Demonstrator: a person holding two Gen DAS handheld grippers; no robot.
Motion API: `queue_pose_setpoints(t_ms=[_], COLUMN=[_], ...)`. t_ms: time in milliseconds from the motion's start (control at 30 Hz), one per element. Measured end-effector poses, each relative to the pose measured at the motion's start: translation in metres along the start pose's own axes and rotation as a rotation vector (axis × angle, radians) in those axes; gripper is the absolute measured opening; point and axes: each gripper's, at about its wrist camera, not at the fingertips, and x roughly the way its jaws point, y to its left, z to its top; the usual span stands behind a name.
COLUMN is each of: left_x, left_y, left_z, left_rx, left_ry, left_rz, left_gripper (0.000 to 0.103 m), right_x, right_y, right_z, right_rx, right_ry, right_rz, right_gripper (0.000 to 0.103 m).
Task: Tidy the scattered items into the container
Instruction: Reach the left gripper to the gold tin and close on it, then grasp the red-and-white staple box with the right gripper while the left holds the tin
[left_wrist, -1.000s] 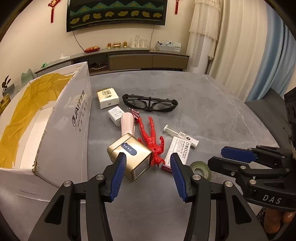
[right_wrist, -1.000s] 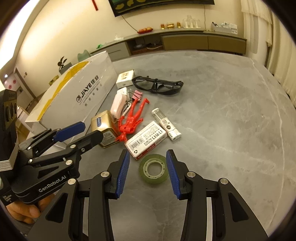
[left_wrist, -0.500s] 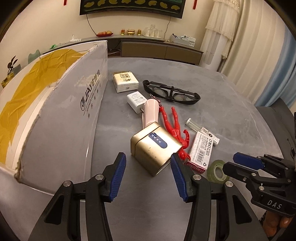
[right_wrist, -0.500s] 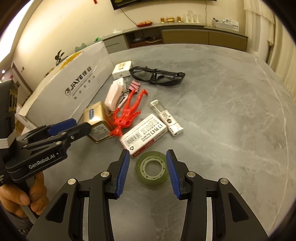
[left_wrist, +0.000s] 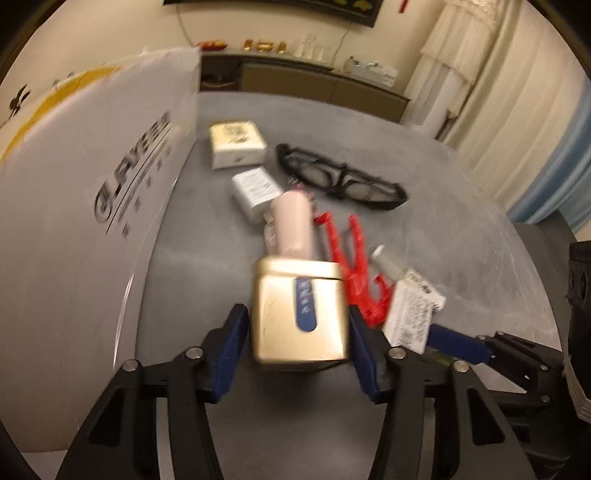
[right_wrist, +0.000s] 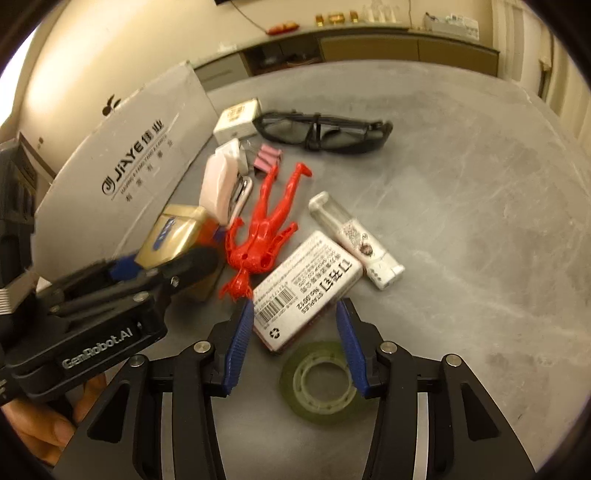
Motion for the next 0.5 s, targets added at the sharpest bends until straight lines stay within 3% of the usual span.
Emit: queue_pose_setpoints(t_ms=[500], left_x=[-0.002], left_y=[0.01], left_z=[0.002], left_rx=[0.003], left_ry=[-0.039], left_rz=[0.015], left_gripper=[0.053], right_x=[0.012], right_y=[-0.002], right_z=[0.017], right_rx=[0.042], right_ry=[-0.019], right_rz=[-0.017], right_gripper=[0.054])
